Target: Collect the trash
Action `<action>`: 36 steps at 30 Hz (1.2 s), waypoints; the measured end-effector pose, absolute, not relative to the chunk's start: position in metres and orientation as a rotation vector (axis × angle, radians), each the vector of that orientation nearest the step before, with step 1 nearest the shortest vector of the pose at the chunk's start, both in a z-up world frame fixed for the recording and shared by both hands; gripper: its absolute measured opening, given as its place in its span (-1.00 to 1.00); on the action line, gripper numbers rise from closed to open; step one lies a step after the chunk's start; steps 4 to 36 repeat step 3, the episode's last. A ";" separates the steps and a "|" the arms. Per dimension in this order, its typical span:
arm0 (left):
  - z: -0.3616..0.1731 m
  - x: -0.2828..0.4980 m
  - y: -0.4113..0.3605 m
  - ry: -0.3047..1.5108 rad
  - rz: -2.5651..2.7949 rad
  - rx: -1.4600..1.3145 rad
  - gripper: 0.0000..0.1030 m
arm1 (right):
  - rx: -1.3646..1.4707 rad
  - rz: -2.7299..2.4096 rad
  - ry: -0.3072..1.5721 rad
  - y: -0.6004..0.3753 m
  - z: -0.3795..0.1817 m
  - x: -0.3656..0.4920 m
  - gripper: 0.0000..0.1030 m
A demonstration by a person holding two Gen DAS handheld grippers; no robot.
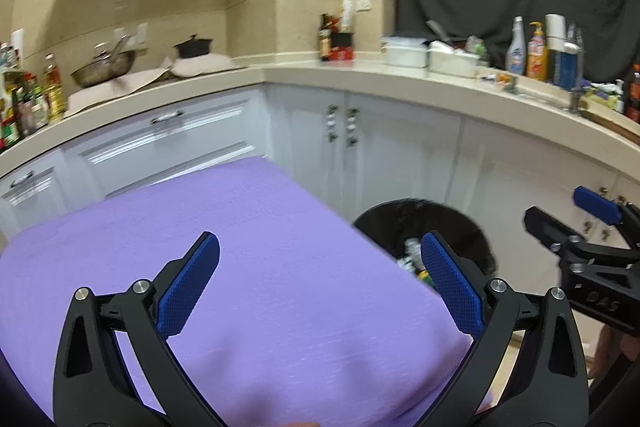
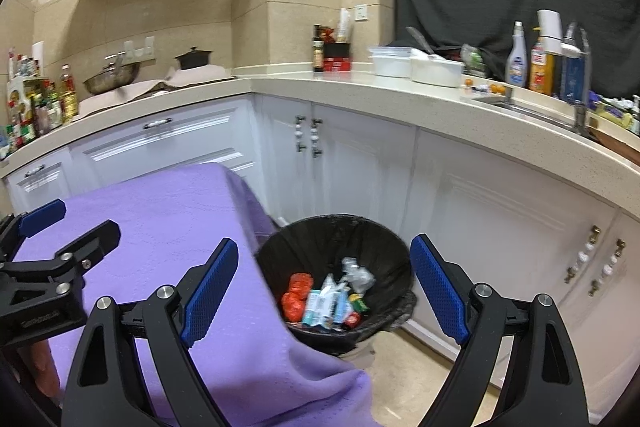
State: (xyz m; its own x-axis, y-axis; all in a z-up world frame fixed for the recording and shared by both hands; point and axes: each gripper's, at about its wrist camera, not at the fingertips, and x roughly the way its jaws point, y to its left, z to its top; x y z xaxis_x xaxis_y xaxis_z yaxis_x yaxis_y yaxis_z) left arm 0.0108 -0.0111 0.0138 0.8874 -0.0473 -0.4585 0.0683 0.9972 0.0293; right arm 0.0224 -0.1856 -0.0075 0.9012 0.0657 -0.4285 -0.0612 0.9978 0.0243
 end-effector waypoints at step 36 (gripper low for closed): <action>0.006 0.013 0.017 0.524 0.006 0.028 0.91 | -0.007 0.141 0.447 -0.162 -0.009 0.030 0.66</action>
